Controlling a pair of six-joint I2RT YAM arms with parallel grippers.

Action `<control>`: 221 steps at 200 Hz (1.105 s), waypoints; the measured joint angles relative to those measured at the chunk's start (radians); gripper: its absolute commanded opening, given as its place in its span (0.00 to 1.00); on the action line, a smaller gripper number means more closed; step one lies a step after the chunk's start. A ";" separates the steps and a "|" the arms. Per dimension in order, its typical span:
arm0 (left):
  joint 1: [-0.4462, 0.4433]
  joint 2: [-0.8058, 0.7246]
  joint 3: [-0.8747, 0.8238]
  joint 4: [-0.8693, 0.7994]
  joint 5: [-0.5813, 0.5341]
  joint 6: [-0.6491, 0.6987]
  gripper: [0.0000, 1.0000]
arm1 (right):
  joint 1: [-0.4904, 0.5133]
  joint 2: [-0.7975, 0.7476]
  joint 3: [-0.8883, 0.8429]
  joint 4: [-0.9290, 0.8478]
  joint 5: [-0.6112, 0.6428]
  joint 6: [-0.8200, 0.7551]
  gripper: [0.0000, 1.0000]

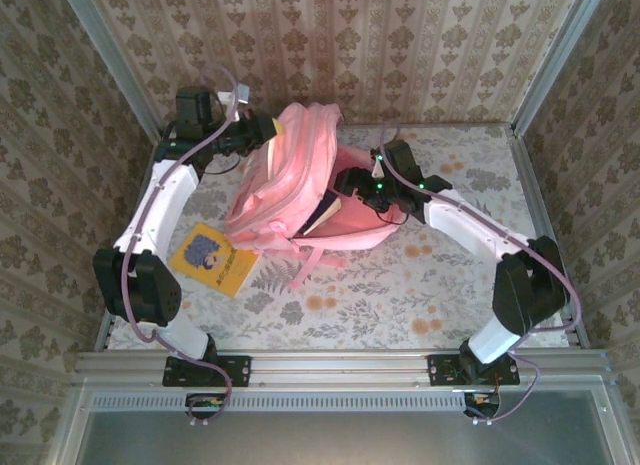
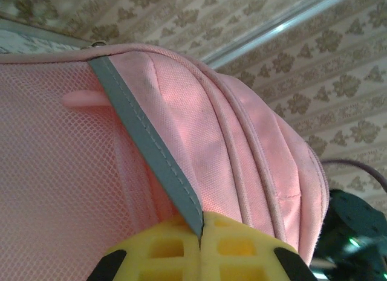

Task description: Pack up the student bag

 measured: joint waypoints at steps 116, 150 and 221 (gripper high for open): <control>0.038 0.023 0.143 -0.171 -0.540 0.216 0.00 | -0.116 -0.211 -0.137 -0.009 0.038 -0.085 0.64; -0.039 0.119 0.158 -0.163 -0.618 0.280 0.11 | -0.118 -0.061 -0.155 -0.004 0.005 -0.043 0.63; -0.148 0.159 0.140 -0.168 -0.721 0.311 0.47 | -0.151 0.159 -0.143 0.003 -0.017 0.068 0.57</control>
